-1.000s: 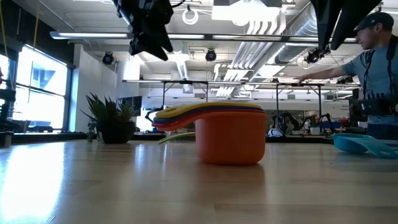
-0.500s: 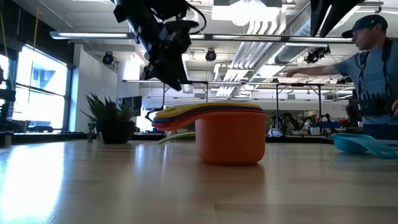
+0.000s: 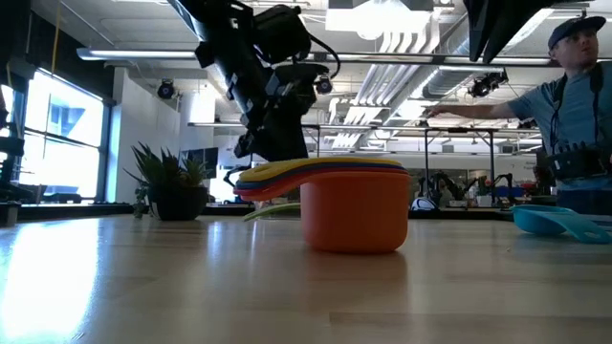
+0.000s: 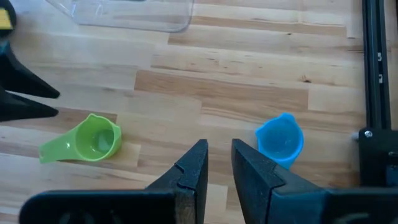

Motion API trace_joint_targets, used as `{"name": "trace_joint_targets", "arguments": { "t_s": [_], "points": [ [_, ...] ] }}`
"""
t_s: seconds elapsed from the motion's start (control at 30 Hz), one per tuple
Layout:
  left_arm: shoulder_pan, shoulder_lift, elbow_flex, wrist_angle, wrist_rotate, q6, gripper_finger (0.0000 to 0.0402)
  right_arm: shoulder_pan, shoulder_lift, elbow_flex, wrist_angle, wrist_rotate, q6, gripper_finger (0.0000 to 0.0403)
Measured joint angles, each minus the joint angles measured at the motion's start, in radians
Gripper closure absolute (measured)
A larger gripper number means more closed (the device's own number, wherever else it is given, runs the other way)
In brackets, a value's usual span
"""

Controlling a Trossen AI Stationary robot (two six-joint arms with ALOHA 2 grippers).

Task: Nest measuring cups in basket
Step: Stack the green measuring cup into the yellow measuring cup

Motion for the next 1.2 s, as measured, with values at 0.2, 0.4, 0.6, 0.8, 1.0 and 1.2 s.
{"name": "trace_joint_targets", "arguments": {
  "t_s": [0.2, 0.4, 0.6, 0.8, 1.0, 1.2],
  "points": [
    [-0.023, 0.037, 0.001, 0.041, -0.001, -0.001, 0.027, 0.0, 0.0, 0.0, 0.0, -0.001, 0.0, 0.0341],
    [-0.032, 0.056, 0.0, 0.085, -0.011, -0.024, 0.027, 0.0, 0.001, 0.0, -0.001, -0.002, 0.0, 0.0341],
    [-0.035, 0.083, 0.002, 0.099, -0.012, -0.025, 0.027, 0.001, 0.001, 0.0, 0.0, -0.003, 0.0, 0.0341],
    [-0.036, 0.094, 0.0, 0.099, -0.013, -0.025, 0.027, 0.001, 0.001, 0.0, 0.0, -0.003, 0.0, 0.0341],
    [-0.037, 0.111, 0.0, 0.099, -0.014, -0.025, 0.027, 0.001, 0.001, 0.0, 0.0, -0.003, 0.0, 0.0341],
    [-0.044, 0.149, 0.002, 0.125, -0.014, -0.025, 0.027, 0.001, 0.001, 0.0, 0.0, -0.003, 0.0, 0.0341]
  ]
}}
